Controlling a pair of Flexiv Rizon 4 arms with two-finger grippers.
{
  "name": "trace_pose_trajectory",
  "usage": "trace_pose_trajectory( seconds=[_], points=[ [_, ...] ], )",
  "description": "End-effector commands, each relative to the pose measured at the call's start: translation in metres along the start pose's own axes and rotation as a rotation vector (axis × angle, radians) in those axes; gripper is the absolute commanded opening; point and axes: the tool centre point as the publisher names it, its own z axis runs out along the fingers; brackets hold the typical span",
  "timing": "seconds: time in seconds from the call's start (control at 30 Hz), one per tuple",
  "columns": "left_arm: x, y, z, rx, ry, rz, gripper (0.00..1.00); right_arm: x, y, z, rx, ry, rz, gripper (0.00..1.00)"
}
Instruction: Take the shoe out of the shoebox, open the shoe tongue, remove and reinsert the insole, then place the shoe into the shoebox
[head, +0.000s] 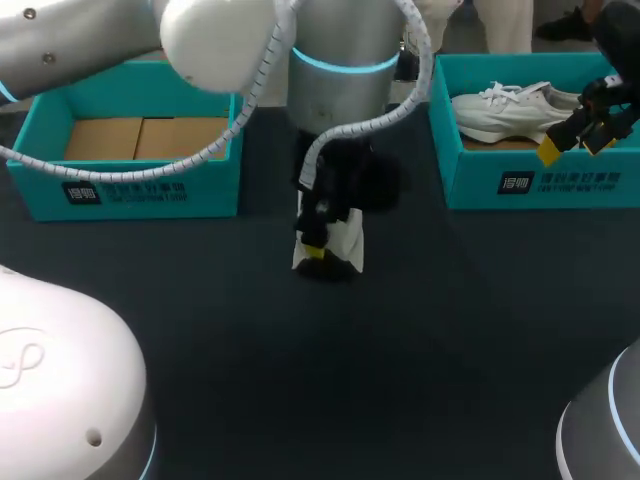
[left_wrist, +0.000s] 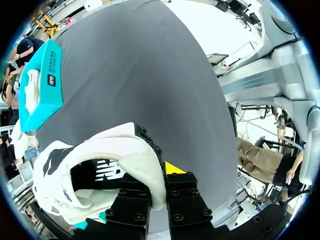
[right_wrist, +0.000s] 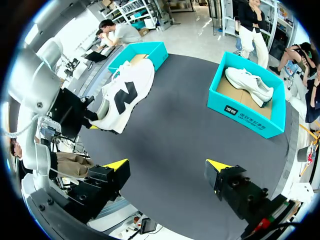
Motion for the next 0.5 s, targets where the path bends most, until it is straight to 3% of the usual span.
trace_pose_trajectory(
  seconds=[0.03, 0.27, 0.43, 0.5],
  points=[
    [0.006, 0.072, -0.015, 0.079, -0.009, -0.006, 0.0, -0.001, 0.003, 0.0, 0.006, 0.001, 0.001, 1.0],
    [0.009, 0.135, -0.022, 0.125, 0.024, -0.024, 0.0, -0.001, 0.003, 0.0, 0.006, 0.001, 0.001, 1.0],
    [0.013, 0.169, -0.024, 0.1, 0.038, -0.066, 0.0, -0.001, 0.003, 0.0, 0.006, 0.001, 0.001, 1.0],
    [0.014, 0.187, -0.023, 0.134, 0.054, -0.04, 0.0, -0.001, 0.003, 0.0, 0.006, 0.001, 0.001, 1.0]
  ],
)
